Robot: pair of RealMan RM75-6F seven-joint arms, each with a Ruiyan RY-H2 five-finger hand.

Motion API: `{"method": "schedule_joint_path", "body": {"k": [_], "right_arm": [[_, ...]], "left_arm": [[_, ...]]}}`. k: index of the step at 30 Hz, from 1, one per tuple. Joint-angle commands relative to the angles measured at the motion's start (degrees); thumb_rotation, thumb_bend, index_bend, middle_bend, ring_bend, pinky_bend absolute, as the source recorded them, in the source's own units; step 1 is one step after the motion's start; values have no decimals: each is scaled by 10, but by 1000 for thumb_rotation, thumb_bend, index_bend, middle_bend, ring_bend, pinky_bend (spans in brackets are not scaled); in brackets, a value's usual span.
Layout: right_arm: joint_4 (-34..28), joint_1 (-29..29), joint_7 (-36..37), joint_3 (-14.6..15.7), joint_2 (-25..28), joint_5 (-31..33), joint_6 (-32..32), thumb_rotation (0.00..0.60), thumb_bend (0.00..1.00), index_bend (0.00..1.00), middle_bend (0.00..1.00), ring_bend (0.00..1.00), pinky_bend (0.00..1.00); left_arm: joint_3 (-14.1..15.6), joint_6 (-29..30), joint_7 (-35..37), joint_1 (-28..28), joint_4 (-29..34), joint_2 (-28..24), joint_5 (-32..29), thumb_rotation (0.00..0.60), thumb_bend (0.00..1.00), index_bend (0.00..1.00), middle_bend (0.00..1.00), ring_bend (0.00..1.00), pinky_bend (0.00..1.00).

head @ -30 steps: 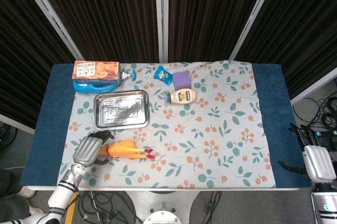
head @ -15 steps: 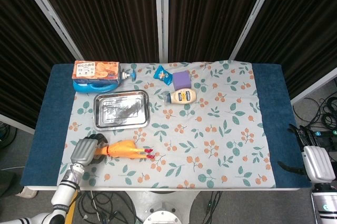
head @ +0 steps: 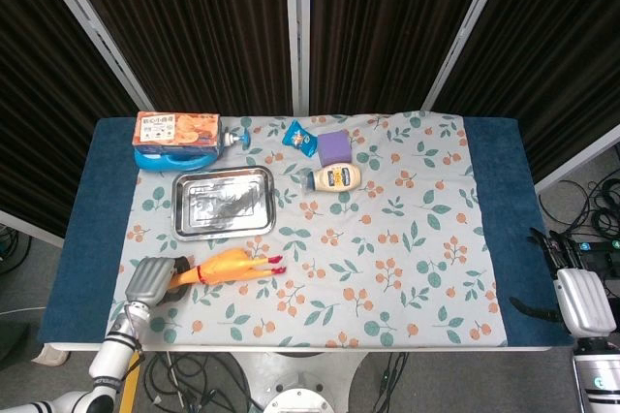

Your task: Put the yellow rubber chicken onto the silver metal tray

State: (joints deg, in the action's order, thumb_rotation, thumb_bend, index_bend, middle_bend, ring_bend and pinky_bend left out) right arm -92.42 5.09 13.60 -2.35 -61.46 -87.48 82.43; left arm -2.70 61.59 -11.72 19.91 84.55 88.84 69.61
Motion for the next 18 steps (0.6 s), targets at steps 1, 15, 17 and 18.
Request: {"method": "schedule_joint_path", "body": {"k": [1, 15, 17, 18], "right_arm": [[-10, 6, -5, 0, 9, -5, -7, 600, 3, 53, 180, 3, 30], [-140, 127, -2, -22, 77, -65, -135, 600, 62, 55, 179, 27, 44], [-159, 153, -8, -29, 77, -59, -169, 600, 61, 56, 171, 27, 45], [-168, 164, -11, -34, 76, -54, -182, 600, 60, 56, 169, 27, 44]], "left_arm": [[2, 0, 46, 1, -3, -10, 27, 600, 686, 742, 757, 734, 811], [-34, -11, 158, 55, 109, -88, 122, 600, 773, 793, 837, 803, 875], [-42, -12, 149, 67, 124, -90, 131, 600, 773, 793, 838, 803, 875], [-45, -14, 141, 74, 129, -90, 133, 600, 773, 794, 838, 803, 875]]}}
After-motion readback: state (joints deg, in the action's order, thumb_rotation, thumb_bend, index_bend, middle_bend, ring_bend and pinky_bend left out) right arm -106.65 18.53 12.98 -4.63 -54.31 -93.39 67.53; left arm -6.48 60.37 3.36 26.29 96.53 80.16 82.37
